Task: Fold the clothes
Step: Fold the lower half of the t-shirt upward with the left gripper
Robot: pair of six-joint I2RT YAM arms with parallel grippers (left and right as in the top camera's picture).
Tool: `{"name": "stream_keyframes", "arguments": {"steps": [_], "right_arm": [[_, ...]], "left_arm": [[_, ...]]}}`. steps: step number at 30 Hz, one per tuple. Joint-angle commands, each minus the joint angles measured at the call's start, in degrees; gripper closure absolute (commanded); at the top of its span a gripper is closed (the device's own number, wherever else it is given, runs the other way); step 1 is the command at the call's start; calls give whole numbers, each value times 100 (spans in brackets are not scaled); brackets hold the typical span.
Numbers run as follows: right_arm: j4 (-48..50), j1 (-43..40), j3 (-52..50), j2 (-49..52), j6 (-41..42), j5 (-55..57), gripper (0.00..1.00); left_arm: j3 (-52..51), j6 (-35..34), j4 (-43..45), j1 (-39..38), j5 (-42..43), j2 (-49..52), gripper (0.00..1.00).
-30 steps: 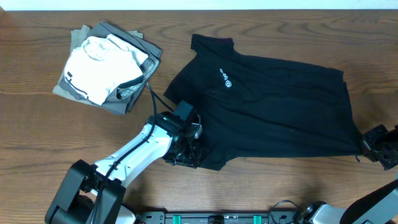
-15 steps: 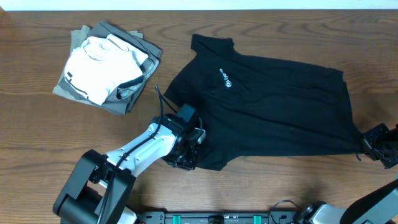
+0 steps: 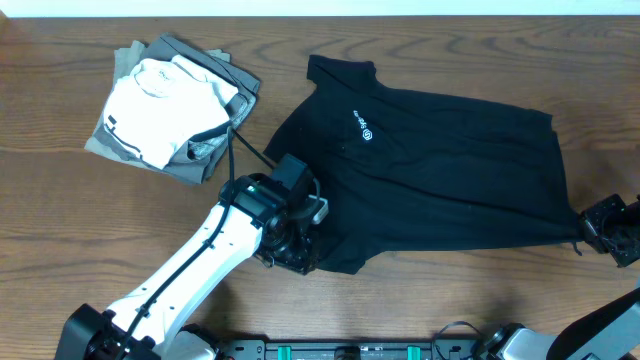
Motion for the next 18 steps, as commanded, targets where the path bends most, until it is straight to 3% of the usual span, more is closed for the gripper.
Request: {"name": "stream_keyframes", "arguments": {"steps": [1, 15, 18], "right_arm": [[26, -37, 79, -35, -52, -35, 99], [22, -37, 79, -35, -120, -164, 99], [22, -37, 79, -35, -120, -164, 99]], "left_arm": [[-203, 33, 437, -13, -372, 229, 39], [-374, 455, 1515, -2, -407, 1764, 38], [-374, 457, 1554, -2, -409, 1768, 51]]}}
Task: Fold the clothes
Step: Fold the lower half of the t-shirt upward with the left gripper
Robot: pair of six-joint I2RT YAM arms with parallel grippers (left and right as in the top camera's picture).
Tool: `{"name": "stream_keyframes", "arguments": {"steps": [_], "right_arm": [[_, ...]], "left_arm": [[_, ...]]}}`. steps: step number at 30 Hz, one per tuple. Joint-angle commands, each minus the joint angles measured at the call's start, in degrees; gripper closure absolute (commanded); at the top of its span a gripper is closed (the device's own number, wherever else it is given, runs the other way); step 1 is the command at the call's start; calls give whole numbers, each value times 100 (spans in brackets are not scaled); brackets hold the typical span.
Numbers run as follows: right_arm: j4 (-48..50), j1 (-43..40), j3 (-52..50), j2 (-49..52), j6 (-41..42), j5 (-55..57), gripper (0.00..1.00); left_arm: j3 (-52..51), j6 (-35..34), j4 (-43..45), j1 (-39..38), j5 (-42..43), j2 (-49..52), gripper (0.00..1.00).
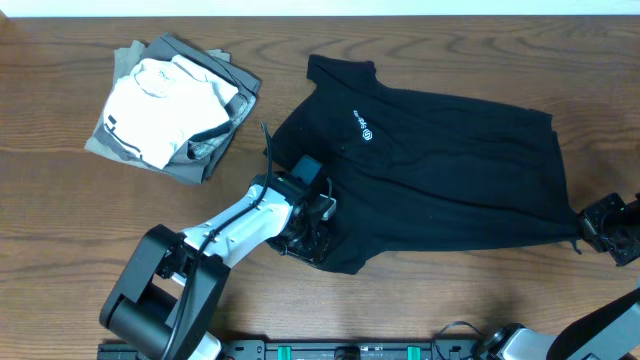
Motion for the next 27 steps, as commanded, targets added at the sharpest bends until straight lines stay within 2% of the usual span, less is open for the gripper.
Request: {"name": "stream_keyframes", "arguments": {"steps": [1, 5, 7, 12, 15, 22, 27], "right_arm": [[13, -37, 79, -35, -76, -20, 99], [20, -37, 79, -35, -76, -17, 99], [22, -39, 79, -44, -118, -17, 99], [-76, -37, 173, -118, -319, -17, 99], [-146, -37, 302, -188, -350, -17, 99], [-413, -33, 546, -293, -350, -66, 99], [-348, -31, 566, -293, -466, -745, 99]], "left_arm": [[-61, 105, 39, -2, -74, 87, 56], [-42, 103, -142, -2, -42, 68, 87], [103, 101, -629, -2, 166, 26, 94], [487, 267, -2402, -2, 944, -267, 94], [505, 385, -3134, -2, 1139, -579, 94], [516, 358, -3193, 0, 1137, -1292, 93], [564, 356, -2599, 133, 1093, -1462, 93]]}}
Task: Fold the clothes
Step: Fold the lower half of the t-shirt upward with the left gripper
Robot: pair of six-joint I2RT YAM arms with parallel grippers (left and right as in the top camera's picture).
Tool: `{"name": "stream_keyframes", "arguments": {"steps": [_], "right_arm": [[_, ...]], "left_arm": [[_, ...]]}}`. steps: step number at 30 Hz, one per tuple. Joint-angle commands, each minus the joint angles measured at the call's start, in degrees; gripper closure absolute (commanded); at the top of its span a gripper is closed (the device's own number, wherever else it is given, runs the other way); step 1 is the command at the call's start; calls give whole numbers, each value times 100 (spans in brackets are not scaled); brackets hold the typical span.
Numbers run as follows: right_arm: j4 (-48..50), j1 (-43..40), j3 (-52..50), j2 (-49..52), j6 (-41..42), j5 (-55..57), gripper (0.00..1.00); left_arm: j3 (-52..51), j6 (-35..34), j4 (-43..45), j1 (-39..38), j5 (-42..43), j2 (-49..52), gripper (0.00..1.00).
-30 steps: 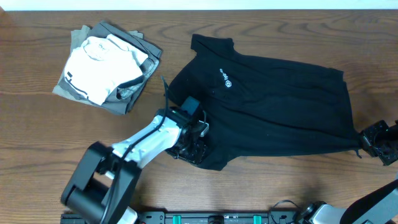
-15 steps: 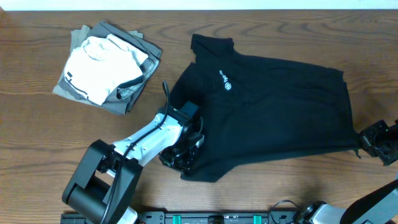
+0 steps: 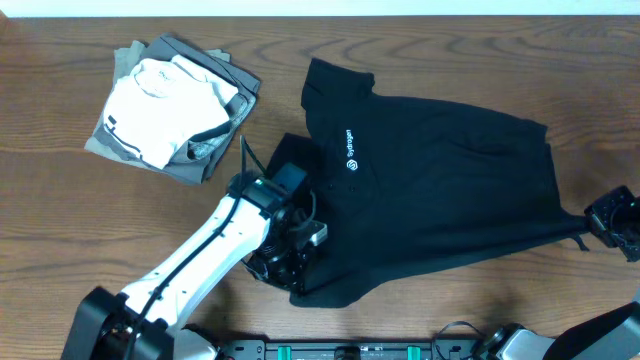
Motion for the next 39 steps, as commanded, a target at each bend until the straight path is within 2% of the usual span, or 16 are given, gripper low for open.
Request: {"name": "stream_keyframes", "arguments": {"steps": [1, 10, 14, 20, 28, 30, 33, 34, 36, 37, 39], "right_arm": [[83, -31, 120, -83, -155, -566, 99], [815, 201, 114, -68, 214, -807, 99], [1222, 339, 114, 9, 538, -807, 99], [1631, 509, 114, 284, 811, -743, 99], [2046, 691, 114, 815, 922, -721, 99], [2181, 737, 114, 942, 922, -723, 98], [2323, 756, 114, 1025, 922, -767, 98], [2380, 756, 114, 1025, 920, -789, 93], [2535, 750, 116, 1001, 750, -894, 77], [2601, 745, 118, 988, 629, -942, 70], [2592, 743, 164, 960, 555, -868, 60]], "left_arm": [[162, 55, 332, 151, -44, -83, 93], [162, 63, 1692, 592, -1300, -76, 93], [162, 448, 2444, 717, -1727, -74, 92], [162, 470, 3217, 758, -1961, 57, 92], [162, 575, 3595, 758, -2225, 400, 89], [162, 573, 3694, 758, -2312, 474, 83], [162, 557, 3799, 761, -2409, 509, 40], [170, 496, 3821, 761, -2524, 498, 29], [260, 339, 3792, 767, -2841, 468, 22], [334, 264, 3746, 793, -2924, 439, 14], [592, 133, 3589, 898, -2938, 372, 6]]}}
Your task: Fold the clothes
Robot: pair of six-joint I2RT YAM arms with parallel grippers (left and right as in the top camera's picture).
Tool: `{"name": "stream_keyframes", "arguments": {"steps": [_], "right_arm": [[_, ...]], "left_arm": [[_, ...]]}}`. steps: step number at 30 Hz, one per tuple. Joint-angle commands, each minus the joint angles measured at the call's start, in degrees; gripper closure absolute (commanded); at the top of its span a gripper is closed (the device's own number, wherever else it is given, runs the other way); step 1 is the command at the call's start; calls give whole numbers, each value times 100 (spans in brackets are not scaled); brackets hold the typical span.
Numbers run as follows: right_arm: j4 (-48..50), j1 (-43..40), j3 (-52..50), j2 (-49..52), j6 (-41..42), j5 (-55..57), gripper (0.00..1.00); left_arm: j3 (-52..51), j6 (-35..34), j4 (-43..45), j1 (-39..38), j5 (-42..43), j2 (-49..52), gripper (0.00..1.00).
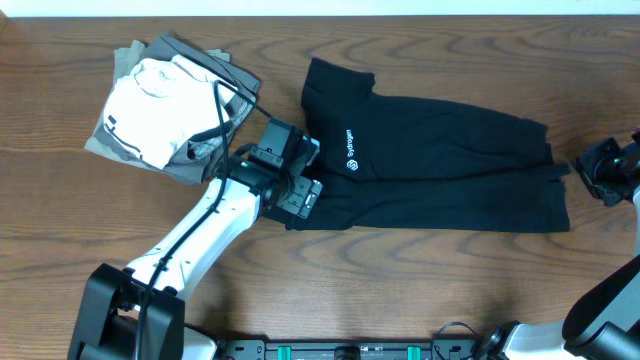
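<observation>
A black polo shirt [440, 165] with a small white chest logo lies across the middle of the table, collar to the left, its near half doubled over the far half. My left gripper [297, 193] sits at the shirt's left edge, below the collar, shut on the cloth. Against the black fabric its fingertips are hard to make out. My right gripper [590, 170] is at the shirt's right hem, where a point of cloth reaches toward it. It looks shut on that hem.
A stack of folded clothes [170, 105], white on top of grey, lies at the far left, close behind the left arm [200, 250]. Bare wooden table [430, 290] runs along the front edge.
Both grippers have moved away from the front edge, the left to beside the collar and the right to mid-hem. The shirt's near edge has come with them, so the shirt now lies doubled and narrower.
At first the shirt lay spread flat, my left gripper on its near left sleeve and my right on the near hem corner. Then the near edge was raised and the shirt shifted. Now the near half lies folded over the far half.
</observation>
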Motion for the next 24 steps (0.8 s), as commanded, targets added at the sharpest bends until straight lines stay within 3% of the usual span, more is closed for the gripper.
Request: {"name": "stream_keyframes", "arguments": {"steps": [1, 4, 11, 19, 24], "right_arm": [[-44, 26, 190, -74, -186, 46, 59], [-278, 28, 422, -74, -188, 142, 57], [-1123, 264, 1252, -74, -614, -31, 55], [-1746, 903, 1644, -74, -809, -92, 53], [-1888, 1193, 1644, -74, -811, -92, 54]], "left_arm": [[619, -295, -181, 212, -345, -142, 3], [1344, -358, -492, 494, -223, -153, 2], [2660, -608, -479, 977, 1025, 361, 0], [4721, -608, -697, 1008, 1547, 2588, 3], [5670, -551, -179, 1047, 1545, 3963, 3]]}}
